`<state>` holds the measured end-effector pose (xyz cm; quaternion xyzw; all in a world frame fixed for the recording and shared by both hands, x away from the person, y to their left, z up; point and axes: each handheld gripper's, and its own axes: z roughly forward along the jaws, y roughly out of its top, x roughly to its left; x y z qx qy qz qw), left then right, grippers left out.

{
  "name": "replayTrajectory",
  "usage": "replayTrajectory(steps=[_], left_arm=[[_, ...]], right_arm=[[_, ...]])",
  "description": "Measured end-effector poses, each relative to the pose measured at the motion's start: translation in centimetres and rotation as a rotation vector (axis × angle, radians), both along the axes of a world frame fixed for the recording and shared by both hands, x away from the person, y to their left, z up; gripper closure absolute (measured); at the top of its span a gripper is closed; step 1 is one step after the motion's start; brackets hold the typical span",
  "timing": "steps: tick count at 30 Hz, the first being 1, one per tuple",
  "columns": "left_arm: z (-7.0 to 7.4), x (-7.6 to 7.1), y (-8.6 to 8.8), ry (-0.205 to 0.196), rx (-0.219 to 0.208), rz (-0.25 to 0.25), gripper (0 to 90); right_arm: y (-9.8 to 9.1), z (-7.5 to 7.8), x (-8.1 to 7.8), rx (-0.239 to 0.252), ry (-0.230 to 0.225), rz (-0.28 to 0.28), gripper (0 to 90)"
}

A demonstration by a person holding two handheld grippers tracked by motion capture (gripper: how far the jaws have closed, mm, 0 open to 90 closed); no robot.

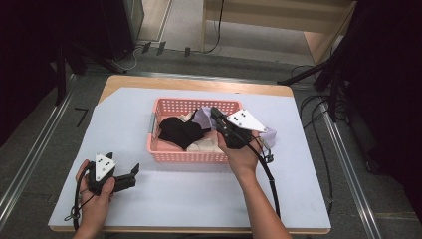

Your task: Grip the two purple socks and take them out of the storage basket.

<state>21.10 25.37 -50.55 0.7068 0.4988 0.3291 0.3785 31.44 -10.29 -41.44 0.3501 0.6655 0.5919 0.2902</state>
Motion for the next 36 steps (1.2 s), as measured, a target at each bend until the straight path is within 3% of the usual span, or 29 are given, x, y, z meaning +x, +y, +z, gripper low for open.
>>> replayTrajectory(steps=[4,5,6,10,12,17,28,36], left_arm=[[0.0,0.0,0.0,0.000,-0.001,0.000,7.5],[0.0,0.0,0.0,0.002,0.001,-0.002,7.5],[0.0,0.0,0.1,0.002,0.000,-0.001,7.5],[0.0,0.0,0.1,0.003,0.001,-0.001,7.5],[0.0,0.0,0.1,0.002,0.001,-0.001,7.5],[0.0,0.0,0.1,0.003,0.001,0.000,7.5],[0.0,0.0,0.1,0.004,0.000,0.004,7.5],[0.0,0.0,0.1,0.006,0.003,0.002,7.5]], right_arm=[[-0.7,0.1,0.1,0.015,-0.109,-0.037,89.8],[-0.7,0.1,0.1,0.015,-0.109,-0.037,89.8],[-1.1,0.2,0.1,0.017,-0.152,-0.055,89.8],[-2.0,0.5,-0.2,0.039,-0.203,-0.086,89.8],[-3.1,0.9,-0.3,0.053,-0.240,-0.132,89.8],[-5.2,0.9,-0.1,0.062,-0.232,-0.195,89.8],[-8.6,-0.3,0.1,0.034,-0.221,-0.294,89.8],[-10.8,-2.6,0.4,-0.008,-0.151,-0.386,89.8]])
